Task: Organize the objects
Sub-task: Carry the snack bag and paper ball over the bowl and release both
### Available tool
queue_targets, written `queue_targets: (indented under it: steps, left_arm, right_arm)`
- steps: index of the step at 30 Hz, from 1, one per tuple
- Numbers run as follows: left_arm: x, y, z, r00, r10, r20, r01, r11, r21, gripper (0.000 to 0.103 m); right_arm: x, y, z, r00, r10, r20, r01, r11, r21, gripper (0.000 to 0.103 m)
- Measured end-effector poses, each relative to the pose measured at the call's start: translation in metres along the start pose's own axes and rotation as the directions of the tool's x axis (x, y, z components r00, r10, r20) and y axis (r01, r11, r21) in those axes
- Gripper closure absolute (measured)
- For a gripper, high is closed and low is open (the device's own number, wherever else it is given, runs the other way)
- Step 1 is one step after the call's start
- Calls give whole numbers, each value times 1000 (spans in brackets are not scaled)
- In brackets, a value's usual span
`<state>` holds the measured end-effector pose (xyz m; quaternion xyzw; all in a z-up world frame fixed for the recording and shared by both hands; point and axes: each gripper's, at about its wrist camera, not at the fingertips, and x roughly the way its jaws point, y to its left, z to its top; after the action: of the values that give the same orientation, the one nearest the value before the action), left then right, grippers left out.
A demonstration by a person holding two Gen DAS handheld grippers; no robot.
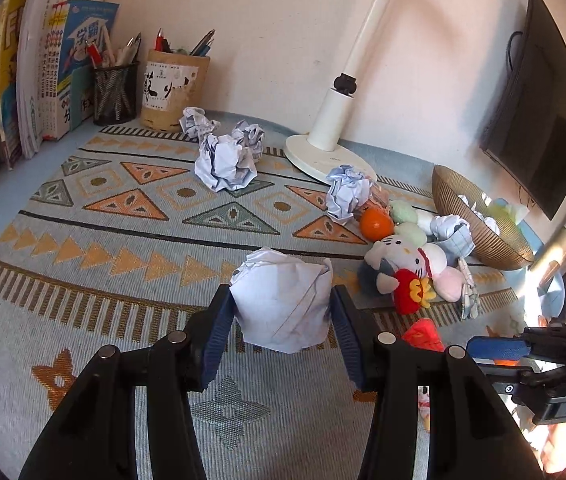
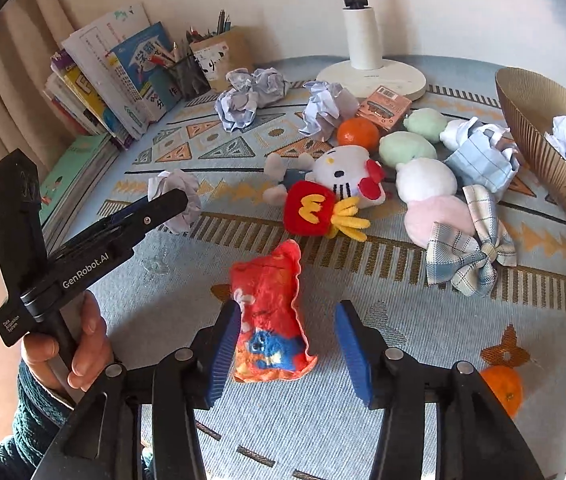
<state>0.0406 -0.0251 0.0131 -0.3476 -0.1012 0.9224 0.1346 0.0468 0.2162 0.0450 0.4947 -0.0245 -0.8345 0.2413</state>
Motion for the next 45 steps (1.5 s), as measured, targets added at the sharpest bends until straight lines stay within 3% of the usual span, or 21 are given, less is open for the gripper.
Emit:
queue_targets:
  steps: [4, 8, 9, 11, 12, 15, 17, 22, 27, 30, 31, 34, 36, 39, 40, 42, 43, 45]
  left_arm:
    - [-1, 2, 0, 1000, -16, 4, 16, 1000, -2, 56]
    - [-3, 3, 0, 1000, -3, 14, 3, 1000, -13, 56]
    - [-4, 3, 0, 1000, 2, 15, -2, 1000, -15, 56]
    - [-3, 4, 0, 1000, 8, 13, -8, 1000, -19, 56]
    - [-3, 4, 0, 1000, 11, 11, -11, 1000, -21, 56]
    - [-3, 1, 0, 1000, 24, 11, -24, 1000, -12, 56]
    - [-4, -5, 1, 1000, 31, -3, -31, 1000, 3, 56]
    - [-22, -58, 26, 997, -77, 31, 75, 995, 69, 56]
    - [-16, -143, 77, 981, -191, 45, 178, 963, 205, 56]
    - [3, -191, 105, 964, -264, 25, 251, 939, 236, 56]
    - [11, -206, 112, 960, -280, 21, 266, 932, 246, 56]
    - [40, -246, 123, 951, -310, -8, 302, 919, 252, 56]
    - [60, -263, 124, 945, -325, -32, 323, 917, 235, 56]
    - [85, -279, 120, 951, -305, -57, 310, 922, 231, 56]
    - [92, -284, 119, 956, -286, -63, 293, 928, 231, 52]
    - [105, -291, 119, 959, -269, -93, 283, 934, 219, 33]
    - [108, -289, 119, 960, -261, -101, 277, 938, 209, 19]
    - [108, -282, 118, 963, -255, -88, 268, 946, 185, 18]
  right_arm:
    - [8, 6, -6, 998, 61, -5, -61, 998, -3, 40]
    - [25, 27, -7, 998, -52, 26, 54, 995, -79, 42]
    - [27, 32, -8, 995, -90, 39, 93, 991, -97, 51]
    - [32, 37, -11, 983, -173, 54, 178, 977, -120, 63]
    - [31, 38, -12, 982, -178, 66, 185, 975, -125, 65]
    - [14, 32, -16, 992, -90, 94, 99, 990, -98, 69]
    - [-10, 29, -16, 986, -78, 151, 91, 992, -85, 69]
    - [-98, -4, 8, 928, -156, 338, 161, 987, 14, 69]
    - [-173, -70, 31, 826, -277, 491, 197, 958, 209, 69]
    - [-198, -112, 42, 769, -372, 520, 206, 914, 348, 68]
    - [-199, -130, 47, 766, -396, 506, 201, 896, 397, 68]
    - [-192, -180, 52, 801, -407, 439, 150, 846, 511, 68]
    - [-183, -202, 53, 820, -399, 411, 136, 833, 537, 68]
    - [-170, -220, 53, 827, -418, 375, 168, 821, 546, 66]
    - [-167, -225, 50, 832, -426, 355, 184, 816, 548, 64]
    - [-161, -232, 49, 839, -431, 333, 196, 808, 555, 63]
    - [-160, -236, 47, 839, -430, 333, 193, 808, 557, 63]
    - [-164, -234, 40, 837, -427, 343, 189, 813, 550, 63]
